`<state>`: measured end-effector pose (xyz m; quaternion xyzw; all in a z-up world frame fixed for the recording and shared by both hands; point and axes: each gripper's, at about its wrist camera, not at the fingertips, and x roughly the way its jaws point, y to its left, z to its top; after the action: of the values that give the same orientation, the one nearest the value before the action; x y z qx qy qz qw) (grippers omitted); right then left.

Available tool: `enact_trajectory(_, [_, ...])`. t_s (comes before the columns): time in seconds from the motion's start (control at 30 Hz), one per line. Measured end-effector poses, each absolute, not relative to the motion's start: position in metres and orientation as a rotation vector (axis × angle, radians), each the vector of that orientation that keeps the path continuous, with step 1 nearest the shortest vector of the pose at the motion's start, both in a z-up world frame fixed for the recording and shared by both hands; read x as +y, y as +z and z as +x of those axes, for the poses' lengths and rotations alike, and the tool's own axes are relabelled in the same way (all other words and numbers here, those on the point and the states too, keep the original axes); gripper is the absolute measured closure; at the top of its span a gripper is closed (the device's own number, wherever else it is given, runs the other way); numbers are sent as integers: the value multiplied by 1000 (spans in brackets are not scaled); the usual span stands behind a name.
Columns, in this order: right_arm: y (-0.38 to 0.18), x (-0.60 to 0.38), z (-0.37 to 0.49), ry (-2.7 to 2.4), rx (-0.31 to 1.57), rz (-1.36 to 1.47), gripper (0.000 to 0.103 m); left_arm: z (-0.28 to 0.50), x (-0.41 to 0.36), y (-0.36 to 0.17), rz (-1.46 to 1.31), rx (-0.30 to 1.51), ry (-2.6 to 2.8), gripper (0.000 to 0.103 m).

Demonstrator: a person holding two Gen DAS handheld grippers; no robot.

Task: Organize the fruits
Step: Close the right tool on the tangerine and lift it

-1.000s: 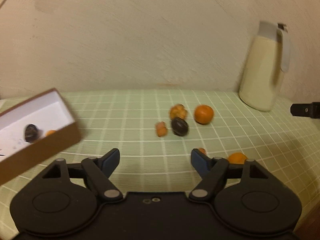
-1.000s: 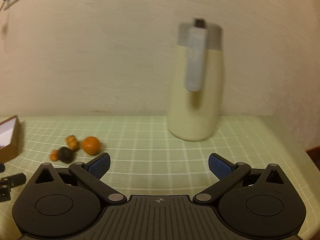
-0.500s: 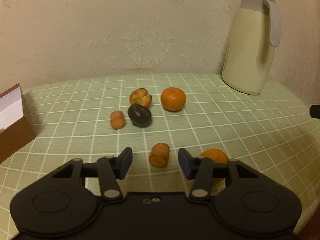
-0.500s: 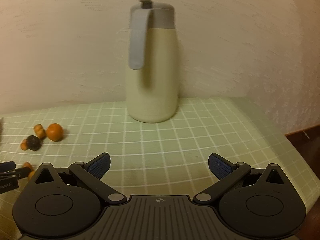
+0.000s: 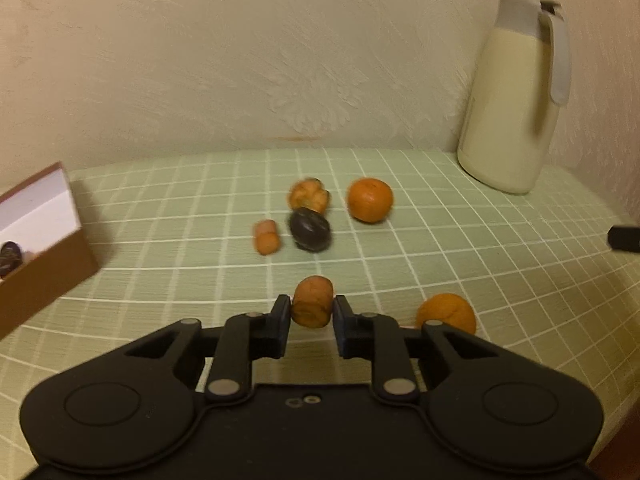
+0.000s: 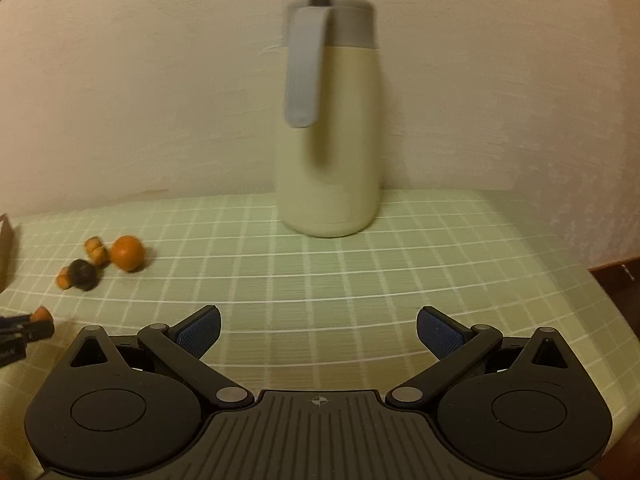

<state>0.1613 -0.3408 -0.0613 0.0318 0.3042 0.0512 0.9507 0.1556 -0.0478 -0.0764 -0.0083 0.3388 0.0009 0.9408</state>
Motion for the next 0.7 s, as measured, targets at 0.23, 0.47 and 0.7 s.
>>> enact_trajectory(0.23, [-64, -304, 168, 216, 656, 53, 0, 139, -8, -59, -39, 663, 71, 90])
enact_trajectory(0.47, [-71, -263, 166, 331, 666, -3, 0, 126, 21, -48, -56, 642, 120, 90])
enact_trajectory(0.7, [-79, -224, 164, 426, 672, -52, 0, 119, 34, -43, -57, 629, 142, 90])
